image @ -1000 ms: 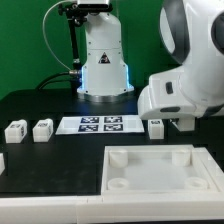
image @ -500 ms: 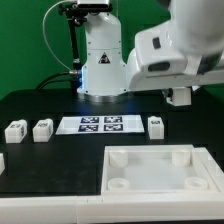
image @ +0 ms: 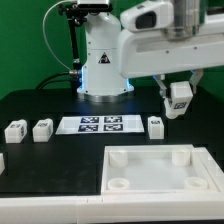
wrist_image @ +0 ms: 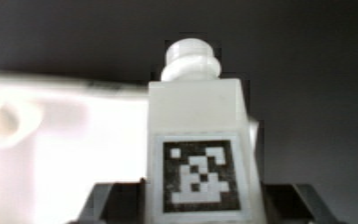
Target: Assemble one leg
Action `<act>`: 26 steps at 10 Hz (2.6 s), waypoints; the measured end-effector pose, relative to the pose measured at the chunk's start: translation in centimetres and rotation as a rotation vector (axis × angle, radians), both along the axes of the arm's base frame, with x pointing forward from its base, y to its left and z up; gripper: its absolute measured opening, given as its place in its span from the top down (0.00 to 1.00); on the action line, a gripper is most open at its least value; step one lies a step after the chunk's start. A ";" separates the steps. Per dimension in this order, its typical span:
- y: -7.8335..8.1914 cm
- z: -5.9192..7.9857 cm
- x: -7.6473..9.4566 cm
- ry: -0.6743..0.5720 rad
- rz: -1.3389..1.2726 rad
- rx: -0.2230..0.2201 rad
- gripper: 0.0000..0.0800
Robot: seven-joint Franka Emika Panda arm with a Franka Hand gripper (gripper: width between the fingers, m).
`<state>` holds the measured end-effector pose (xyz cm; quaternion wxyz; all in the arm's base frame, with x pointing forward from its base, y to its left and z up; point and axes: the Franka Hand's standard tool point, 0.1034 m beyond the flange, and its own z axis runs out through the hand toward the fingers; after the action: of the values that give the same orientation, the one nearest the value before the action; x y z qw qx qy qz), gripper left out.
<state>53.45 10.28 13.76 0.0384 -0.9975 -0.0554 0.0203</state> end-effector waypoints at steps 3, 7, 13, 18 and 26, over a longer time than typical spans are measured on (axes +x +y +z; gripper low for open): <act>0.9 5.1 7.2 -0.293 -0.062 0.022 0.63; 0.9 4.0 6.6 -0.614 -0.059 0.068 0.63; -0.2 -1.0 10.4 -0.641 -0.018 0.040 0.63; 0.5 -3.5 9.9 -0.620 -0.022 0.046 0.63; 1.0 -5.5 9.3 -0.619 -0.016 0.047 0.63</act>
Offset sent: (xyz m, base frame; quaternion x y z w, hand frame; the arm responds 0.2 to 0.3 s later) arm 0.0000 0.0000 0.0000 0.0000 0.2667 0.0000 0.9638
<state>62.74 11.25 8.26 0.0431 -0.9556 -0.0570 -0.2858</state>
